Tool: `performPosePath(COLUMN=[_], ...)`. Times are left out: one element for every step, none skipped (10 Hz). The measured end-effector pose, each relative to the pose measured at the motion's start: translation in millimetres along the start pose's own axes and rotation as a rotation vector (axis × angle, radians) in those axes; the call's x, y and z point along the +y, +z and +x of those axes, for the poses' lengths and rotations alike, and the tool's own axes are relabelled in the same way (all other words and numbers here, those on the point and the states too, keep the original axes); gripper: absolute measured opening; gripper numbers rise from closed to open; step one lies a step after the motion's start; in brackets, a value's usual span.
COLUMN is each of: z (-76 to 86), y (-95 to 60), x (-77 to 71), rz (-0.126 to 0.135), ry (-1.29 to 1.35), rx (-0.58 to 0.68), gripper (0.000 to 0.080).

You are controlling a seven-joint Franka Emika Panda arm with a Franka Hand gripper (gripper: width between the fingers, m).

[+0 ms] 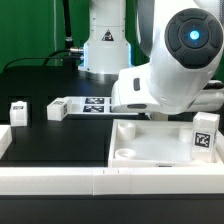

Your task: Assemble square table

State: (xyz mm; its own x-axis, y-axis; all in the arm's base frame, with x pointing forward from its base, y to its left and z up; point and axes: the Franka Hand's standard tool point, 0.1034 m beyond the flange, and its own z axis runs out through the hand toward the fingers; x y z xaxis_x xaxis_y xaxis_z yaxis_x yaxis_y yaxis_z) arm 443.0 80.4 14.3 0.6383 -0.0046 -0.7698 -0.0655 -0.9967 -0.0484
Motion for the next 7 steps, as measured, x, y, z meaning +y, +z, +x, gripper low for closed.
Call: performPosePath(z=[1.0, 0.9, 1.4, 1.2, 1.2, 1.2, 1.2], y=[4.9, 9.0, 11.2, 12.5, 12.7, 12.7, 12.7], x=[1.3, 2.2, 2.9, 3.2, 3.2, 3.2, 3.3], rz=[0.0, -0.001, -0.001, -0.001, -0.001, -0.001, -0.001], ry=[0.003, 0.006, 0.007, 0.008, 0.008, 0.008, 0.008], rx=[0.003, 0.001, 0.003, 0.002, 0.001, 0.001, 0.001], gripper=[0.0649, 0.0649, 0.0649, 0.0649, 0.0649, 0.0529, 0.0391])
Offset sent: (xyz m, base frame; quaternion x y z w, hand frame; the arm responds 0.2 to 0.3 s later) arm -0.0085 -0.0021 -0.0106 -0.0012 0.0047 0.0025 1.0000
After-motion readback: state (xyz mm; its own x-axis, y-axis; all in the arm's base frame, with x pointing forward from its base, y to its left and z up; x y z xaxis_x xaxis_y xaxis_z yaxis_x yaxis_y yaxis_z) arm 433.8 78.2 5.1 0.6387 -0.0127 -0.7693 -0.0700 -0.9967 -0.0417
